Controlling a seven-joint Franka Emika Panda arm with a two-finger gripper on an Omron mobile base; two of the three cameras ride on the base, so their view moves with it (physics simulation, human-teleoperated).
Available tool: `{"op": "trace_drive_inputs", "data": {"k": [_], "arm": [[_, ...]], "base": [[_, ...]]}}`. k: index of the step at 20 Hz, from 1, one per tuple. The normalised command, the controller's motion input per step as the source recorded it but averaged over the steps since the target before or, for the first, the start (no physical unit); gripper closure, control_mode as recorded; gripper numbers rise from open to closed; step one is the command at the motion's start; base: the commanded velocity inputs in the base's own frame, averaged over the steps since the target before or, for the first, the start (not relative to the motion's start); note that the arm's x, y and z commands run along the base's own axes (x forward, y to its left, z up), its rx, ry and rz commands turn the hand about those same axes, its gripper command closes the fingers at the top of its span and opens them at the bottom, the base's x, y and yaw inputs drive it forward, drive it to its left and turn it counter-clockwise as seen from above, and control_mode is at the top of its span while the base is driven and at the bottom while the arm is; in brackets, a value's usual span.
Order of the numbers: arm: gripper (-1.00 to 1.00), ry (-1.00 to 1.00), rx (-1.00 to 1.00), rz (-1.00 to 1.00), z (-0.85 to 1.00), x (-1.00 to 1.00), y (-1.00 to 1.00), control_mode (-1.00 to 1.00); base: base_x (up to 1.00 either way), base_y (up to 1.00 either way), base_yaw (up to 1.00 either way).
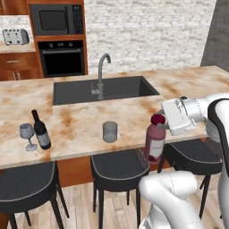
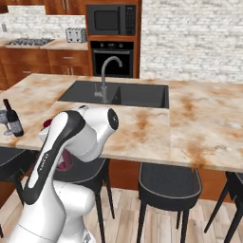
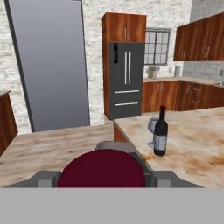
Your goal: There is a wine glass and glass cup on the dining counter. Place the wine bottle next to the wine glass and the juice bottle next to the glass cup.
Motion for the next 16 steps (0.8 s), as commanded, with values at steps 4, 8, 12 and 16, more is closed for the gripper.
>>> {"op": "trace_drive_inputs", "data": {"k": [4,8,12,16], "arm": [[1.00,0.00,0.00,0.00,0.00,0.00,0.00,1.00],[1.00,0.00,0.00,0.00,0.00,0.00,0.00,1.00],[1.00,0.00,0.00,0.00,0.00,0.00,0.00,1.00],[1.00,0.00,0.00,0.00,0.00,0.00,0.00,1.00]], "base": [[0.28,-0.50,0.22],[0.36,-0.30,0.20],[0.21,-0.14,0.13],[0.00,0.00,0.00]]}}
